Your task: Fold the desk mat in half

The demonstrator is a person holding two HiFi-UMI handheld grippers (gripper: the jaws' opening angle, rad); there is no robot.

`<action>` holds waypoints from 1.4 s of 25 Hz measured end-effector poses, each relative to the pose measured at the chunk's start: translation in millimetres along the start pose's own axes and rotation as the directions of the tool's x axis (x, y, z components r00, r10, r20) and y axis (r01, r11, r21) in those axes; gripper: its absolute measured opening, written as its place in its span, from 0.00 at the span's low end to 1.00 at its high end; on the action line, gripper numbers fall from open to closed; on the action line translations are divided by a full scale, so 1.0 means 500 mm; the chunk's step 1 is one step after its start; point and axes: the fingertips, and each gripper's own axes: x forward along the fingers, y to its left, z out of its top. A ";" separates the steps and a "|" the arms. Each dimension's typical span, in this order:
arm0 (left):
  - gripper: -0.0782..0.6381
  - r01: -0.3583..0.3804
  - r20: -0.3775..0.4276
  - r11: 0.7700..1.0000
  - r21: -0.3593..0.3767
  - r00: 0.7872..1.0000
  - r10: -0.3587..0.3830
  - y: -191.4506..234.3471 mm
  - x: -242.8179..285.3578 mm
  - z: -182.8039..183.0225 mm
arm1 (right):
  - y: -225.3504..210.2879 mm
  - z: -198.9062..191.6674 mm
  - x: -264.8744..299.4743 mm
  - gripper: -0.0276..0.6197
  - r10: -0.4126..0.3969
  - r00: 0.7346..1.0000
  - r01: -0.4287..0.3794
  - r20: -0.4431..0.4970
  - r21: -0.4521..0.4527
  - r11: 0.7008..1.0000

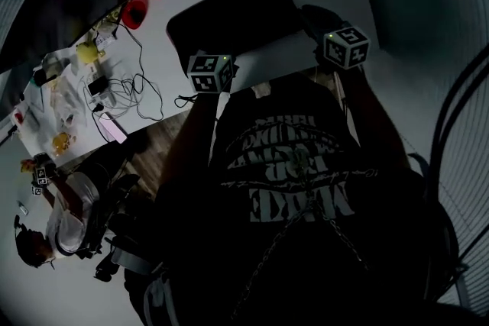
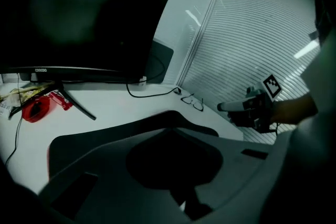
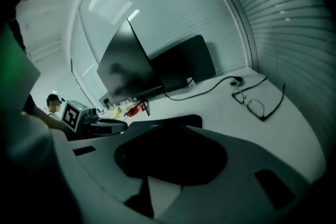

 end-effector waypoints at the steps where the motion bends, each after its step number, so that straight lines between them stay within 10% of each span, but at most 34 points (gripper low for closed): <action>1: 0.11 0.001 -0.027 1.000 0.001 1.000 -0.001 0.001 0.022 -0.003 | -0.014 -0.015 0.011 0.18 0.022 0.999 -0.021 -0.045 0.022 1.000; 11: 0.11 0.000 -0.056 1.000 0.015 0.998 0.001 -0.005 0.070 0.047 | -0.056 -0.129 0.083 0.36 0.262 0.894 -0.163 -0.363 0.282 0.946; 14: 0.11 0.022 -0.066 0.998 0.064 0.998 -0.018 -0.016 0.060 0.070 | -0.048 -0.149 0.093 0.31 0.240 0.858 -0.180 -0.454 0.173 0.968; 17: 0.18 0.048 -0.078 0.987 0.156 0.996 -0.036 -0.029 0.035 0.095 | -0.019 -0.115 0.095 0.25 0.164 0.895 -0.235 -0.416 -0.124 0.964; 19: 0.25 0.068 -0.080 0.974 0.216 0.995 -0.051 -0.040 0.013 0.122 | 0.026 -0.074 0.077 0.21 0.131 0.928 -0.266 -0.349 -0.372 0.889; 23: 0.34 0.089 -0.088 0.942 0.325 0.994 -0.063 -0.059 -0.010 0.164 | 0.132 -0.021 0.026 0.11 0.174 0.952 -0.305 -0.251 -0.751 0.585; 25: 0.37 0.101 -0.104 0.906 0.412 0.993 -0.063 -0.070 -0.011 0.172 | 0.175 -0.032 0.008 0.08 0.210 0.942 -0.332 -0.263 -0.828 0.451; 28: 0.40 0.150 -0.154 0.825 0.544 0.985 -0.077 -0.079 -0.001 0.164 | 0.209 -0.075 0.004 0.07 0.253 0.913 -0.392 -0.319 -0.859 0.329; 32: 0.43 0.267 -0.252 0.669 0.694 0.960 -0.122 -0.107 0.021 0.151 | 0.221 -0.113 -0.002 0.07 0.305 0.879 -0.445 -0.366 -0.859 0.253; 35: 0.45 0.356 -0.327 0.495 0.792 0.933 -0.147 -0.122 0.037 0.149 | 0.216 -0.126 -0.005 0.07 0.305 0.864 -0.471 -0.400 -0.856 0.214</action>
